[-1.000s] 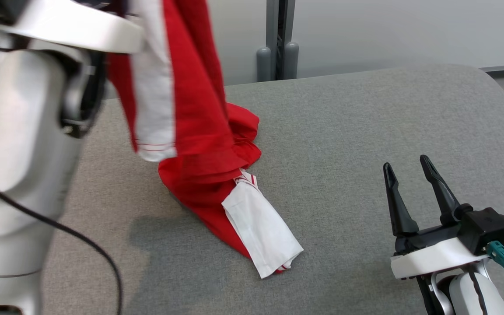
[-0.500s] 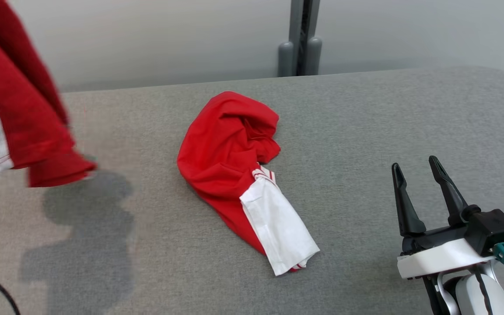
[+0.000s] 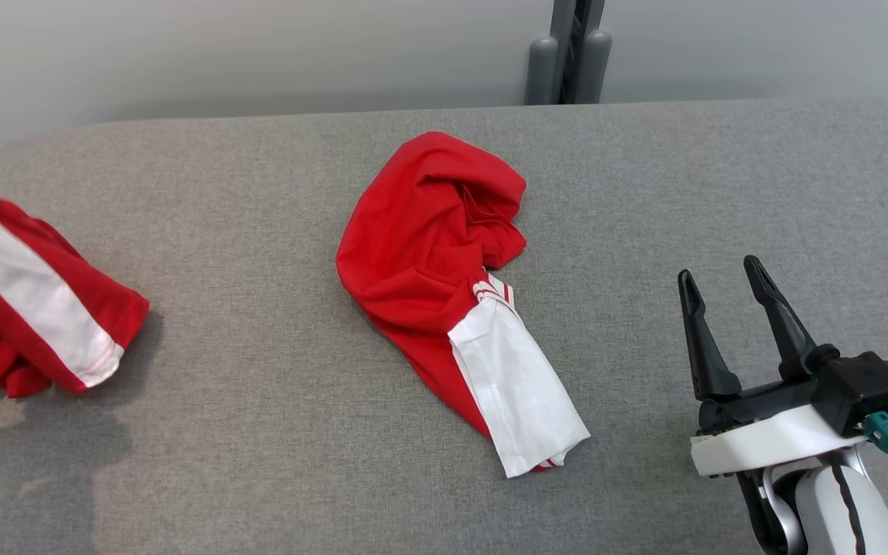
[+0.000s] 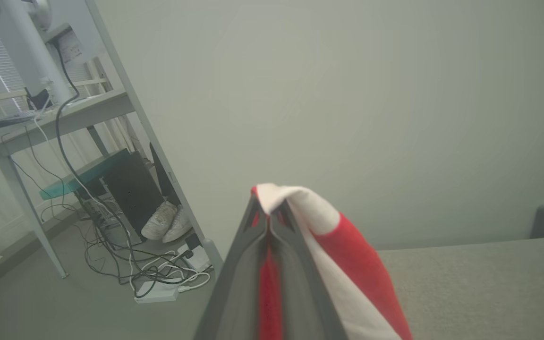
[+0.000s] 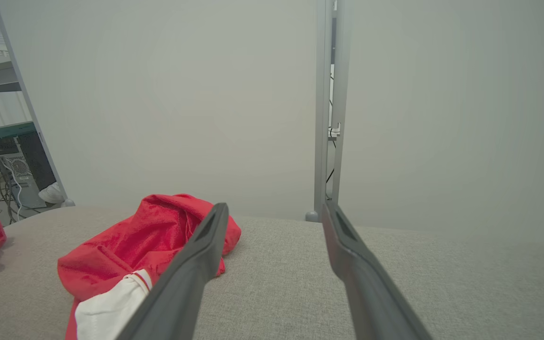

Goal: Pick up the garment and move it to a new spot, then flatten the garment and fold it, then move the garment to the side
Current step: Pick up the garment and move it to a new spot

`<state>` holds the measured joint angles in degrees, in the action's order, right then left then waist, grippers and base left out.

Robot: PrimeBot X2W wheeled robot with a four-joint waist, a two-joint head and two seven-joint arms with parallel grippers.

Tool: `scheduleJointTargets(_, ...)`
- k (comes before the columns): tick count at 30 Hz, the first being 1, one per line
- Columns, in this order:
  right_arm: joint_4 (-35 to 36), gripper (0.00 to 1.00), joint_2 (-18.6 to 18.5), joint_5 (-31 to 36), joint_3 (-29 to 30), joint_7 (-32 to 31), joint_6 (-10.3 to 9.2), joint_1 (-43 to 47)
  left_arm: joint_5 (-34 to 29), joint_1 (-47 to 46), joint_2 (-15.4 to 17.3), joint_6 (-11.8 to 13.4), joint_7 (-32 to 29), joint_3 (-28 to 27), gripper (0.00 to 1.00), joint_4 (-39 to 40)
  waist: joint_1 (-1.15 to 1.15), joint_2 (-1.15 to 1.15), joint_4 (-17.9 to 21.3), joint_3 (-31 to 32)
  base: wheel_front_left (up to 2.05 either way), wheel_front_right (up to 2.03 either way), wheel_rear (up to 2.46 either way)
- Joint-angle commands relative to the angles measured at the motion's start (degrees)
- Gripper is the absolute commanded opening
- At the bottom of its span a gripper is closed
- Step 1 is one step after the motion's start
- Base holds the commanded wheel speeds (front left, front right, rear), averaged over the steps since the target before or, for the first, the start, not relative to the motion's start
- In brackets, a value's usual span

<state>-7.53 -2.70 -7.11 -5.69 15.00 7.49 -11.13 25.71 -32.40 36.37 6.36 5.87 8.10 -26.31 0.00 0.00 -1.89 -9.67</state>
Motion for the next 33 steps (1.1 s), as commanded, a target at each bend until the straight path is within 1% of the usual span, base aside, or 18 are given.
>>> scheduleJointTargets(1, 0.3, 1.0, -0.4, -0.1, 0.3, 0.3, 0.01, -0.3, 0.7, 1.1, -0.3, -0.3, 0.1, 0.0, 0.0, -1.5, 0.0, 0.0, 0.1, -0.5, 0.0, 0.0, 0.0)
scheduleJointTargets(6, 0.2, 1.0, -0.4, 1.0, 0.6, 0.3, 0.01, -0.9, 2.2, 3.3, -2.8, -1.5, -0.9, 1.1, 0.0, -9.3, 0.0, 0.0, 0.4, -2.0, 0.0, 0.0, 0.0)
scheduleJointTargets(12, 0.1, 1.0, -0.4, 2.4, 0.4, 0.3, 0.01, -1.5, 3.0, 3.6, -6.2, 0.4, -4.9, 2.8, 0.0, -19.3, 0.0, 0.0, 0.7, -3.9, 0.0, 0.0, 0.0)
scheduleJointTargets(15, 0.1, 1.0, -0.4, 2.8, 0.3, 0.3, 0.01, -1.9, 3.0, 3.3, -7.7, 0.9, -5.8, 3.6, 0.0, -22.8, 0.0, 0.0, 0.7, -4.3, 0.0, 0.0, 0.0)
scheduleJointTargets(16, 0.1, 1.0, -0.4, 2.8, 0.3, 0.3, 0.01, -1.9, 3.0, 3.3, -7.7, 0.9, -5.8, 3.6, 0.0, -22.8, 0.0, 0.0, 0.7, -4.3, 0.0, 0.0, 0.0)
scheduleJointTargets(17, 0.0, 1.0, -0.4, 2.9, 0.3, 0.3, 0.01, -2.1, 2.4, 2.8, -8.2, 1.4, -4.9, 4.0, 0.42, -24.0, 0.0, 0.0, 0.6, -4.4, 0.0, 0.0, 0.0)
scheduleJointTargets(18, 0.0, 1.0, -0.4, 2.9, 0.3, 0.3, 0.01, -2.1, 2.4, 2.8, -8.2, 1.4, -4.9, 4.0, 0.42, -24.0, 0.0, 0.0, 0.6, -4.4, 0.0, 0.0, 0.0)
scheduleJointTargets(19, -0.2, 1.0, -0.4, 3.1, 0.5, 0.3, 0.01, -2.0, 2.9, 2.3, -9.4, 1.3, -3.8, 3.9, 1.0, -24.9, 0.0, 0.0, 0.4, -4.2, 0.0, 0.0, 0.0)
scheduleJointTargets(22, -0.4, 1.0, -0.4, 3.2, 0.8, 0.3, 0.01, -1.8, 2.7, 1.7, -10.1, 1.1, -2.0, 4.3, 1.0, -24.8, 0.0, 0.0, -0.1, -3.8, 0.0, 0.0, 0.0)
scheduleJointTargets(27, -0.2, 1.0, -0.4, 3.1, 2.1, 0.3, 0.01, -0.9, 1.3, 0.4, -11.9, 2.1, 5.0, 4.9, 1.0, -22.1, 0.0, 0.0, -1.2, -1.6, 0.0, 0.0, 0.0)
scheduleJointTargets(30, 0.1, 1.0, -0.4, 3.6, 2.5, 0.3, 0.01, -0.2, 0.5, 1.0, -12.7, 1.9, 7.7, 5.4, 1.0, -18.3, 0.0, 0.0, -1.8, 0.1, 0.0, 0.0, 0.0)
scheduleJointTargets(33, 0.3, 1.0, -0.4, 4.0, 2.6, 0.3, 0.01, 0.1, -0.2, 2.8, -13.3, 2.7, 8.8, 5.0, 1.0, -13.3, 0.0, 0.0, -1.8, 1.9, 0.0, 0.0, 0.0)
